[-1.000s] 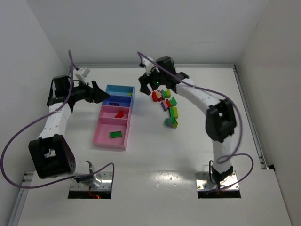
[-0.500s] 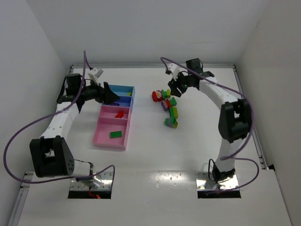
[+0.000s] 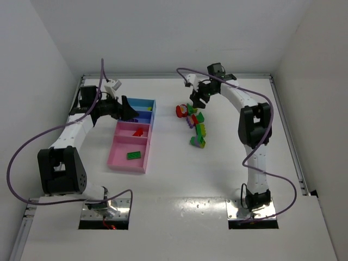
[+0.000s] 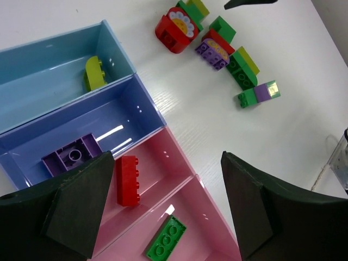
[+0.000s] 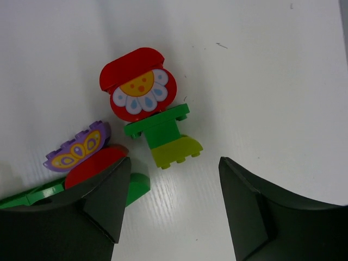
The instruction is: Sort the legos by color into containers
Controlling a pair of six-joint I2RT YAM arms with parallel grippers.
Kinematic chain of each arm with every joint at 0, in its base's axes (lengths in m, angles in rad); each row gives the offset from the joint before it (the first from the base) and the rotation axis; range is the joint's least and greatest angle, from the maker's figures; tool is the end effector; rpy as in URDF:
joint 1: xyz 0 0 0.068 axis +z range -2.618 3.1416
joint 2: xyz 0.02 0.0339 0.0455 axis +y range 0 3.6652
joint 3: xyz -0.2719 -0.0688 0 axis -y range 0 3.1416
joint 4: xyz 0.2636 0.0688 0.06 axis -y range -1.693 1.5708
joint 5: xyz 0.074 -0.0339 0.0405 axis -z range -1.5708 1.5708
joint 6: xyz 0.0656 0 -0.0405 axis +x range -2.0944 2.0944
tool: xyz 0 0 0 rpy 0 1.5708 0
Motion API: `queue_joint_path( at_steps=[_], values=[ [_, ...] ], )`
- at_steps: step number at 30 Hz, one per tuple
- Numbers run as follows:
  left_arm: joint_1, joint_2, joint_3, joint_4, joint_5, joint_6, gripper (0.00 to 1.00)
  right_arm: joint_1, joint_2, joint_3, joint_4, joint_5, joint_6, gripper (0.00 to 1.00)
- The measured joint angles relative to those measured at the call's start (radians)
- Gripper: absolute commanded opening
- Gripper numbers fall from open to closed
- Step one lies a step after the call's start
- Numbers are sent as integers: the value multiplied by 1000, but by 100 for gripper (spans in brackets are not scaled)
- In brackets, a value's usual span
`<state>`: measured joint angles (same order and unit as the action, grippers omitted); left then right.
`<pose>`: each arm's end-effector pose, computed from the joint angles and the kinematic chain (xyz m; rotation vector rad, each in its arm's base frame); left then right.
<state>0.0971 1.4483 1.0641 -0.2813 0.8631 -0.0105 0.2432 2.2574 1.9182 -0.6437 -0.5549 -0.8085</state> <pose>0.3486 -0.0161 0.2682 0.3489 2.0756 -0.9017 0.5089 0.1619 0.1847 -1.3808 1.9679 0.4528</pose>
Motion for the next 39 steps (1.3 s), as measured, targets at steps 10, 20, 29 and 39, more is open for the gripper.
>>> queue_joint_path(
  at_steps=[10,20,29,39],
  values=[
    [10,59,31,-3,6,2,86,5,67,-5,-38,-8,-135,72],
    [10,87,40,-2,10,2,86,30,78,-5,13,-8,-181,74],
    [24,109,47,-3,11,2,86,44,179,66,-5,-3,-226,71],
    [35,125,53,-3,24,-2,86,49,214,106,-45,1,-257,40]
  ],
)
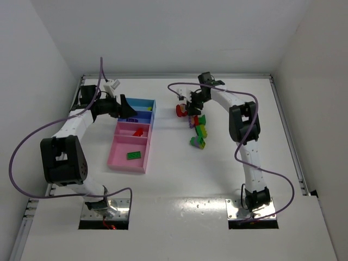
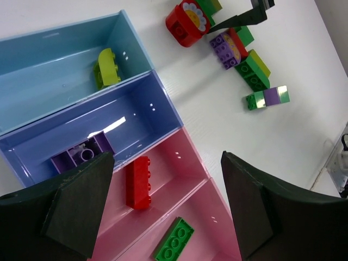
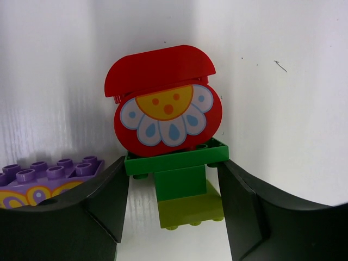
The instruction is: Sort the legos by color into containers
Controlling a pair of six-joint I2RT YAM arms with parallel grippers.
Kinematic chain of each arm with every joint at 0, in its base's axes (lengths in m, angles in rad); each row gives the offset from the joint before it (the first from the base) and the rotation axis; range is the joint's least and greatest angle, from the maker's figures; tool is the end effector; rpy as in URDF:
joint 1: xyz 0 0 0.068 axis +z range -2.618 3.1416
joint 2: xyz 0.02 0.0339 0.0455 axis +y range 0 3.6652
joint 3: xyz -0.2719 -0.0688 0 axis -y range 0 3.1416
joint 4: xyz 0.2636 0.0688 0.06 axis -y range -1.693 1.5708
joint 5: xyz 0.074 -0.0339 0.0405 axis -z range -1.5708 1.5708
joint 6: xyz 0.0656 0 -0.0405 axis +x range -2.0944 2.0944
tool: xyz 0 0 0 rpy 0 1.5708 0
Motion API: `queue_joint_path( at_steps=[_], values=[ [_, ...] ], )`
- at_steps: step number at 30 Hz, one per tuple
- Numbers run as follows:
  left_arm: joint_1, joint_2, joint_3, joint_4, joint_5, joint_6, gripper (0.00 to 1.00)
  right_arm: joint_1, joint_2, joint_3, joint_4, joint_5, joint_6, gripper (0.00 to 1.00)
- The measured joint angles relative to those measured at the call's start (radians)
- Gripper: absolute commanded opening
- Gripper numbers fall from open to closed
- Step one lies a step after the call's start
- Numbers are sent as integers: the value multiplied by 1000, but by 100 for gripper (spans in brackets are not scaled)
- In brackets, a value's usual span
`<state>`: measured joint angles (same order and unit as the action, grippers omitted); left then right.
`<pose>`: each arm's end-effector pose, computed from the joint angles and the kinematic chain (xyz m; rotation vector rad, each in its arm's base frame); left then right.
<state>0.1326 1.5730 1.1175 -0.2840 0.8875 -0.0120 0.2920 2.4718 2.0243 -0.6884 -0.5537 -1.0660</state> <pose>0.3725 -0.0016 0.2455 0.2881 2.1286 -0.9416 0.5182 0.1918 0.1046 -1.6936 1.8485 0.4497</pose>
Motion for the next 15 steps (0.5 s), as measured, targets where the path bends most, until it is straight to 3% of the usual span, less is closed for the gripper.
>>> queue_joint_path(
  at_steps=[6,11,15],
  values=[
    [0,2,0,0,37,0,86,0,-78,-126,3,0,-29,23],
    [-26,-41,-69,5,95,2,85,0,-333,-501,39,-2,-23,19],
    [-117,-95,-136,-6,173,2,85,10,-581,-747,92,-12,47,19]
  ],
)
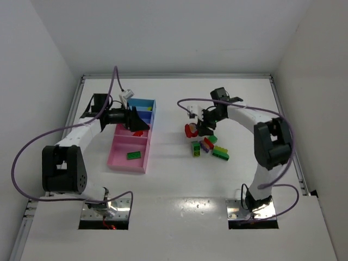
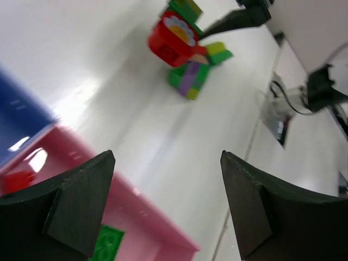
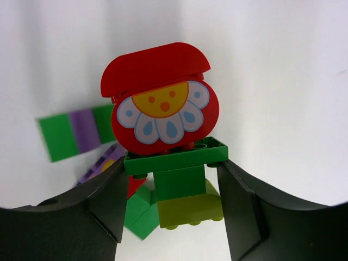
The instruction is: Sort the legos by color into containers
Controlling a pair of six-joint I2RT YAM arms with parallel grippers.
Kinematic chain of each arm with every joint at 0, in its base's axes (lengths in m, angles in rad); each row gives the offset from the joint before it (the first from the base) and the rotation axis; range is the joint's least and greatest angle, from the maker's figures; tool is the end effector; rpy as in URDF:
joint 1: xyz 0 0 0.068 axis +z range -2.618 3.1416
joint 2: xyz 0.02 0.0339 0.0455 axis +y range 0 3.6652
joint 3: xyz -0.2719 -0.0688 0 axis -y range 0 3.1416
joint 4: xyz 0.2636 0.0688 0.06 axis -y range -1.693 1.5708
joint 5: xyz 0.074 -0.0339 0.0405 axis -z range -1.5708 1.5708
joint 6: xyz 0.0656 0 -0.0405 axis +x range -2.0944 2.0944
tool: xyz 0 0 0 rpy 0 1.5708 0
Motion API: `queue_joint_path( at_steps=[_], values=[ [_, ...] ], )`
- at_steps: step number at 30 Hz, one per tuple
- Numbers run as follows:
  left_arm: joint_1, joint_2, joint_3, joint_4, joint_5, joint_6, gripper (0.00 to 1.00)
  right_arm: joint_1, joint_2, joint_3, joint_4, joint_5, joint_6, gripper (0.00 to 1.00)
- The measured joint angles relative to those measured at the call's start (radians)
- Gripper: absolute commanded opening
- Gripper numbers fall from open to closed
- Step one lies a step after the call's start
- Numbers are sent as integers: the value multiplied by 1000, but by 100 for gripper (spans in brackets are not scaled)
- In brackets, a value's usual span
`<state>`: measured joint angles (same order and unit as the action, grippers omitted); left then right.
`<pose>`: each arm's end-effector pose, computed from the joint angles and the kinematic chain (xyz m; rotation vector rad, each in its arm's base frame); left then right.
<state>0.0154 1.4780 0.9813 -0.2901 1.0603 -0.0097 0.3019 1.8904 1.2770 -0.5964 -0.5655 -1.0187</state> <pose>0.3309 -0.0521 0.2363 0.4788 2.0906 -1.2192 0.3726 0.1529 0.1479 -1.6786 1.9401 0.5330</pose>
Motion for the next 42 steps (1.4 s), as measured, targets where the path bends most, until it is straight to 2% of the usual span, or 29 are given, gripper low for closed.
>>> queue_joint_path(
  at_steps=[5,11,18,33,37,38,40,41,42],
  values=[
    [-126,-14,-6,-1,83,-39,85,42,-190,-45,96,-28,161,19],
    [-229,26,16,-1,121,-91,85,111,-261,-47,153,-43,317,17],
    [-257,121,98,2,156,-134,85,180,-262,-48,148,-39,384,16],
    [-257,266,206,6,193,-190,85,223,-278,-48,146,-21,399,16],
    [-259,271,218,7,194,-198,73,237,-278,-48,146,-10,399,16],
    [-260,272,219,8,196,-201,64,238,-278,-48,145,-8,399,16],
    [-263,276,220,7,200,-206,54,238,-278,-48,145,-1,399,16],
    [-265,278,220,7,200,-207,43,238,-279,-48,144,7,399,16],
    [-265,280,220,7,199,-208,39,238,-282,-48,135,15,399,15]
  ],
)
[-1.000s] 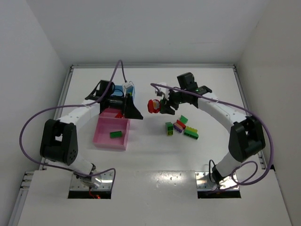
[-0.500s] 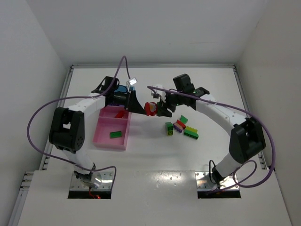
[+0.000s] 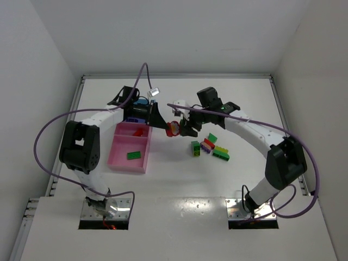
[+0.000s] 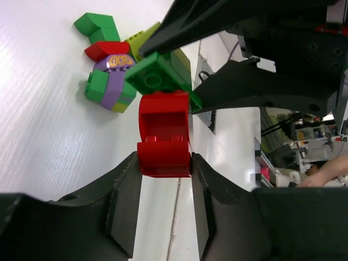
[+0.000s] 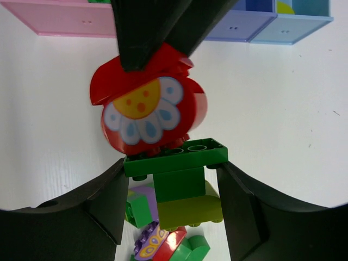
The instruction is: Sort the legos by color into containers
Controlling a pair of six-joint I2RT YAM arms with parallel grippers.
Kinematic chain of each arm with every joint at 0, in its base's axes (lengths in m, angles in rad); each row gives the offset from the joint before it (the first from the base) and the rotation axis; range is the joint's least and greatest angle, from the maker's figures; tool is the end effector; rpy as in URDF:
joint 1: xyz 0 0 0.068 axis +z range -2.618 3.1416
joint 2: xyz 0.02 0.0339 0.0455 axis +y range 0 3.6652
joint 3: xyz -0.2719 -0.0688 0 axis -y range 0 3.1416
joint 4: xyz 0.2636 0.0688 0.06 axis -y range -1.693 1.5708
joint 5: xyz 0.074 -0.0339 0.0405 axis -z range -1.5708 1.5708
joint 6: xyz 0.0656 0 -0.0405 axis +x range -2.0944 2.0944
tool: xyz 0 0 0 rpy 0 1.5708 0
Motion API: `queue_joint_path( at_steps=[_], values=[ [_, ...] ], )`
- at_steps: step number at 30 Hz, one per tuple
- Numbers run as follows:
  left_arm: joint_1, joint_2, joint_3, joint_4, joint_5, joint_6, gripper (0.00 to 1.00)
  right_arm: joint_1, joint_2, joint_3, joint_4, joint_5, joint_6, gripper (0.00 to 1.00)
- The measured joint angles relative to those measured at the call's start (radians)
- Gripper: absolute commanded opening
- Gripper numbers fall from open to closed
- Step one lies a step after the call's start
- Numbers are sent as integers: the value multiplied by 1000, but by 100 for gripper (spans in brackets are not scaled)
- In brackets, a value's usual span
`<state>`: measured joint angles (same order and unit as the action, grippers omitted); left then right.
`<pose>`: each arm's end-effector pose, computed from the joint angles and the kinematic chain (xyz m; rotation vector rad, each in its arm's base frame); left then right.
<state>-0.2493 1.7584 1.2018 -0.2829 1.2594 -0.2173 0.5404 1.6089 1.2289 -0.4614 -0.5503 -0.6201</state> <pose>0.3616 -0.1565 0.2223 0.6381 2.1537 -1.7253 0.3116 0.2270 0.2463 -1.4845 1.8074 0.6206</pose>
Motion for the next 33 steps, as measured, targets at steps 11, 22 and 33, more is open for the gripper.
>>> queue_joint_path(
  at_steps=[11,22,33],
  values=[
    [-5,4,-10,1,16,5,28,-34,-50,-104,60,87,-13,15],
    [13,-174,-100,-5,-44,33,28,-103,-36,-232,12,92,-26,15],
    [29,-229,-115,-4,-72,49,28,-162,-148,-401,5,82,-18,21]
  ],
)
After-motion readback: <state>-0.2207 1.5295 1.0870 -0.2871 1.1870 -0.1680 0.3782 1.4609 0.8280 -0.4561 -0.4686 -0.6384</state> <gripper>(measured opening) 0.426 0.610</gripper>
